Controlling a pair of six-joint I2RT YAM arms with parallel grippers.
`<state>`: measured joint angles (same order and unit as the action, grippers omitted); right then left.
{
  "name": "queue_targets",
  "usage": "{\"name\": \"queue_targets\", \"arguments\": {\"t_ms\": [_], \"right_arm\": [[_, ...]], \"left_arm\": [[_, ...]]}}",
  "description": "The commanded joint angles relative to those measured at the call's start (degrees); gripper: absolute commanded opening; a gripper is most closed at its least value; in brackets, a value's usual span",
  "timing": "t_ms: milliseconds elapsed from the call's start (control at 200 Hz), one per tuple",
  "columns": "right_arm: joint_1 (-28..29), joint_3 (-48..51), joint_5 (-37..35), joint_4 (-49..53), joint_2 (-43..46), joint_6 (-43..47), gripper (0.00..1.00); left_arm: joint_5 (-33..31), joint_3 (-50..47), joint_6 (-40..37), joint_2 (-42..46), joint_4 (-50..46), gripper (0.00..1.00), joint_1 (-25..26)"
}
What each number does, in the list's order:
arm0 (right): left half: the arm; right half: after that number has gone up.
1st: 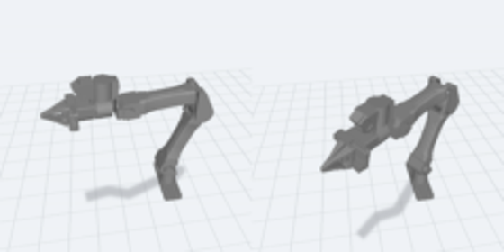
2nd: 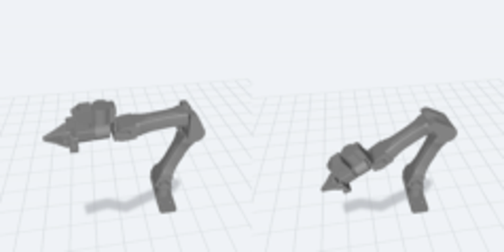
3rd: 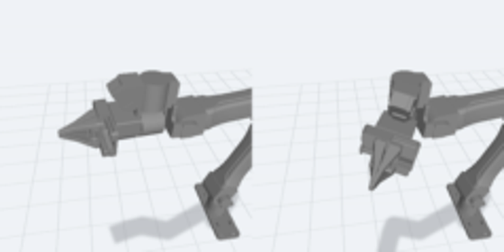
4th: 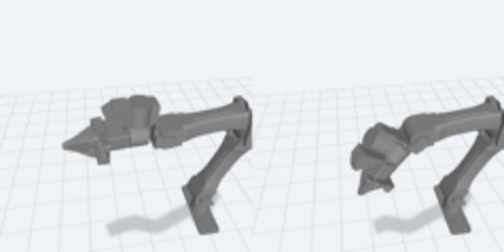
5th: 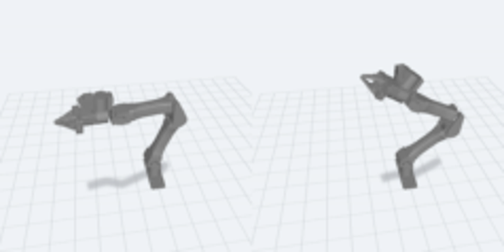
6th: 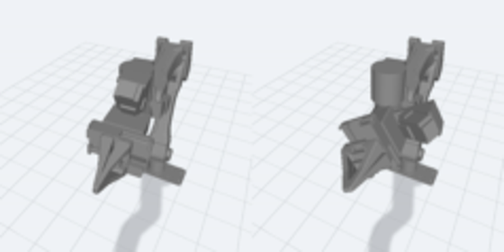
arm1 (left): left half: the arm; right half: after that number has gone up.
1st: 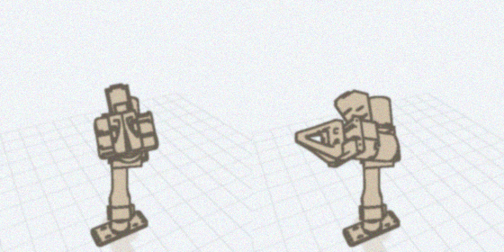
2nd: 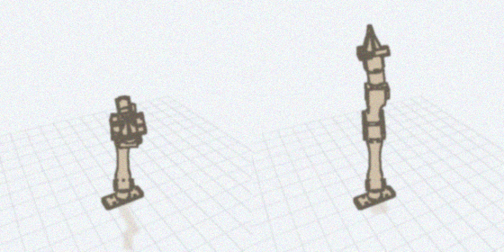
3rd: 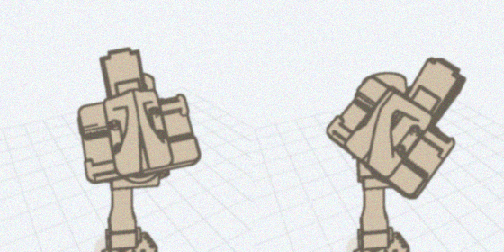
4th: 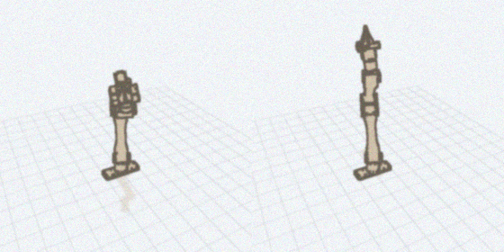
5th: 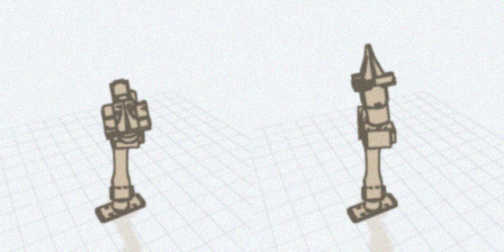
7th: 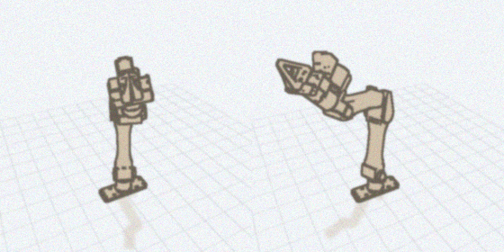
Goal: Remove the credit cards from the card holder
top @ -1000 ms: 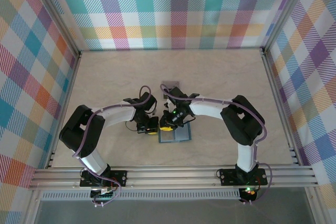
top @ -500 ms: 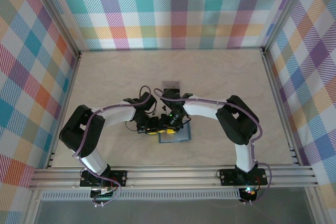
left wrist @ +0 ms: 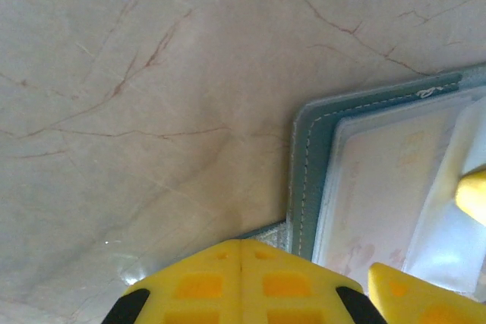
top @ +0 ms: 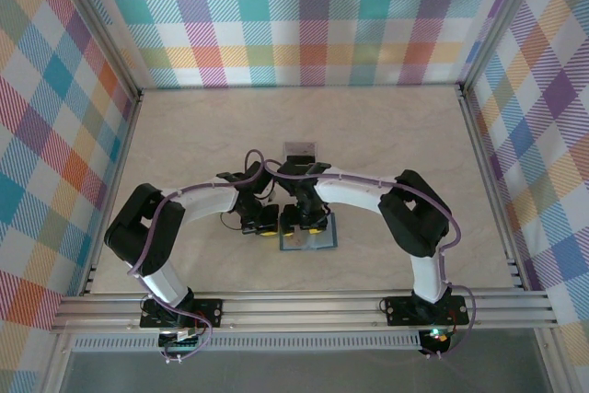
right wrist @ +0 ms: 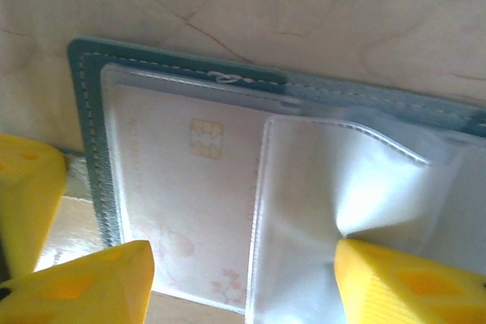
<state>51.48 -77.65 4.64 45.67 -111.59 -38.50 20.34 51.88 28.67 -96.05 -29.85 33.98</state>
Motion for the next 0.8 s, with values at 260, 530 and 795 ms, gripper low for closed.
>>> {"name": "queue_targets", "arguments": {"t_ms": [260, 530, 795], "right_arm": [[0.28, -2.60, -9.56, 10.44, 1.37, 0.99, 0.75], [-0.04, -1.71, -13.63, 12.55, 2.87, 0.10, 0.75], [-2.01, 3.10, -13.64, 11.03, 5.65, 0.03, 0.74]], "left_arm": [[-0.38, -0.74, -1.78, -3.06, -0.75, 0.01, 0.12], [-0.29, -0.18, -2.00, -3.08, -1.17, 0.01, 0.12], [-0.56, -0.13, -2.05, -2.87, -1.62, 0.01, 0.12]]}}
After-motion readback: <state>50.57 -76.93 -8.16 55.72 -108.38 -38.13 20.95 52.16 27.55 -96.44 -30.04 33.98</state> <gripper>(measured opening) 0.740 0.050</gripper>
